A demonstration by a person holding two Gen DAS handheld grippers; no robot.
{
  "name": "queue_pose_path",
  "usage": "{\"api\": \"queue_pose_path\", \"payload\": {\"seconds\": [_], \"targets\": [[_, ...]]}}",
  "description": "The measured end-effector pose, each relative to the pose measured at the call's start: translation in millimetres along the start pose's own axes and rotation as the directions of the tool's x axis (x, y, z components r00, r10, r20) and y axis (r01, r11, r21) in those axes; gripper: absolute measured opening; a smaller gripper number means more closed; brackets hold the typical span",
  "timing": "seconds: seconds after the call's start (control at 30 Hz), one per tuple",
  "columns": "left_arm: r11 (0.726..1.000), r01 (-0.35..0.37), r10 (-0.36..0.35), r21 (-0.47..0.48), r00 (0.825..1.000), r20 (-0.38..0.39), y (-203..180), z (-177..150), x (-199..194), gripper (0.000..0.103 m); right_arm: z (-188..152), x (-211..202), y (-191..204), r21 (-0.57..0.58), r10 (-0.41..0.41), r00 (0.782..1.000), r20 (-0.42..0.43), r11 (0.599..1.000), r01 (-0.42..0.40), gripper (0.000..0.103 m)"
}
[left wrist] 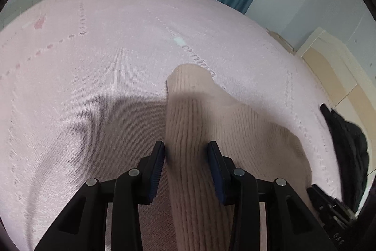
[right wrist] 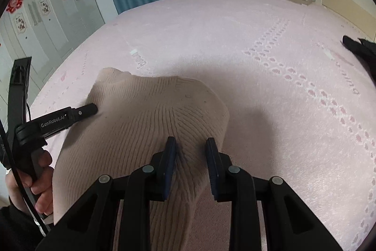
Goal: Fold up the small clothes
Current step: 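Press the folded sweater flat with both tools, fingers open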
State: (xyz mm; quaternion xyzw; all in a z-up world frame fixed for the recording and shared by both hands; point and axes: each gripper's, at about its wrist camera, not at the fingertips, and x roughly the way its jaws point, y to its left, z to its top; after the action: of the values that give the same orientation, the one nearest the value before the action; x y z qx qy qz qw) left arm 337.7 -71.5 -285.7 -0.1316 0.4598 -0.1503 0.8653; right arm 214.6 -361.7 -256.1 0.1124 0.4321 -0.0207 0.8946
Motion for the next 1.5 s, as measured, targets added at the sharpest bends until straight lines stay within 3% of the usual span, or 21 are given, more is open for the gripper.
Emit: {"api": "queue_pose_path", "payload": {"seconds": [0.23,0.63,1.5], "targets": [[1.0,-0.019,0.019,0.009,1.0,0.017,1.3,-5.9,-1.0,0.038,-1.0,3.1,-1.8,-0.007,-0.017,1.0,-0.002,1.0,0.017,0.026],[0.977,-0.152,0.14,0.149,0.986,0.088,-19.0,-13.4,-13.3,0.04,-0.2,-2.5,1.3,-0.017,-0.029,0.999,0.012,0.999,0.029,0.03],[0.978,-0.156,0.144,0.136,0.985,0.094,-23.0,-19.0,-20.0,0.045,1.5,-3.1,-3.9,0.009,-0.026,1.0,0.014,1.0,0.026,0.039]]}}
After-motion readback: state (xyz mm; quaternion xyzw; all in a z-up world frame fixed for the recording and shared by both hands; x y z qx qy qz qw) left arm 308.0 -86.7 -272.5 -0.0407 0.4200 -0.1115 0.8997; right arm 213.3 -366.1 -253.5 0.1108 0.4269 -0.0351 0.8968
